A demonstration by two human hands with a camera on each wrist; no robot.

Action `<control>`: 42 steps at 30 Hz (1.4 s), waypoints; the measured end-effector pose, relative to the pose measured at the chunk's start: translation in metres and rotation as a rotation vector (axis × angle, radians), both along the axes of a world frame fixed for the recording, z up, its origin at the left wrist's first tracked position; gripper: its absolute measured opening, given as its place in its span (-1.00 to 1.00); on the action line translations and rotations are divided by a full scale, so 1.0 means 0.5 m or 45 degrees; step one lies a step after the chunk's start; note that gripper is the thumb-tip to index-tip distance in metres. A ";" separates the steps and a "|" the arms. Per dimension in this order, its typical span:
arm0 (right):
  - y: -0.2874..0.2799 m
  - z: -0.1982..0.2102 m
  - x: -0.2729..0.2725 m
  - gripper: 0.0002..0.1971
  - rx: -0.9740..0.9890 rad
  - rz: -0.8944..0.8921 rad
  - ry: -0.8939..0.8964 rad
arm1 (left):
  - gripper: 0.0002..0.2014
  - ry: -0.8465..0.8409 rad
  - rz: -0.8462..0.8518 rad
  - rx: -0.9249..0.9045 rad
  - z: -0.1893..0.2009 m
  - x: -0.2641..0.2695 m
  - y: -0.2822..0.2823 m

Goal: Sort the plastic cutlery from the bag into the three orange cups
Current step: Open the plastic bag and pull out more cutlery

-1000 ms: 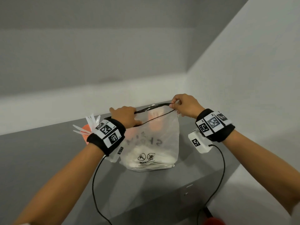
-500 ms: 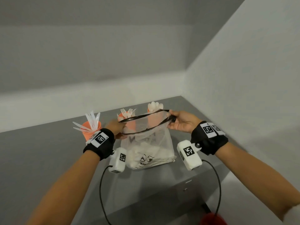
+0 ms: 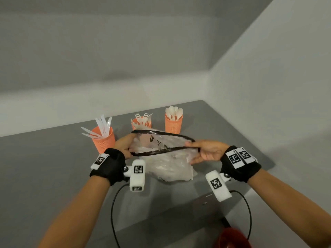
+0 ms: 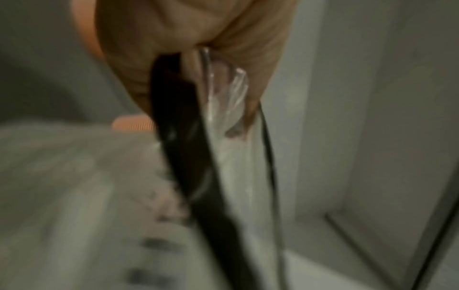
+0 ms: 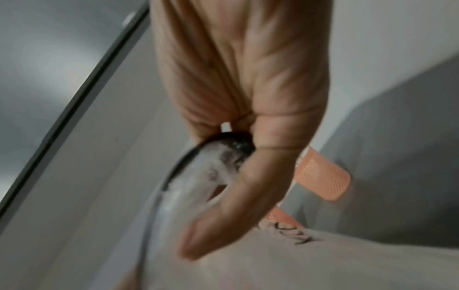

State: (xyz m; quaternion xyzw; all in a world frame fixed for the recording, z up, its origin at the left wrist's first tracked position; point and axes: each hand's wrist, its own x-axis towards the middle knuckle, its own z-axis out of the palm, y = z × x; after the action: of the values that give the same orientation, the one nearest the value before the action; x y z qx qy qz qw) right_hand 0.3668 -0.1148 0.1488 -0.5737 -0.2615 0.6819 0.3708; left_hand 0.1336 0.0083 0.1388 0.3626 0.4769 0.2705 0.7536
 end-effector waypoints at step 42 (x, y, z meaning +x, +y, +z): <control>0.025 -0.192 0.011 -0.79 0.189 0.382 -0.504 | -0.63 -0.405 0.248 -0.392 -0.164 0.034 0.008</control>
State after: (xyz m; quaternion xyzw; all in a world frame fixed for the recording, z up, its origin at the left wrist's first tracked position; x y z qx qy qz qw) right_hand 0.3721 -0.1022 0.0528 -0.6221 -0.4605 0.5825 0.2483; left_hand 0.1506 0.0123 0.0566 0.1487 0.4206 0.3195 0.8360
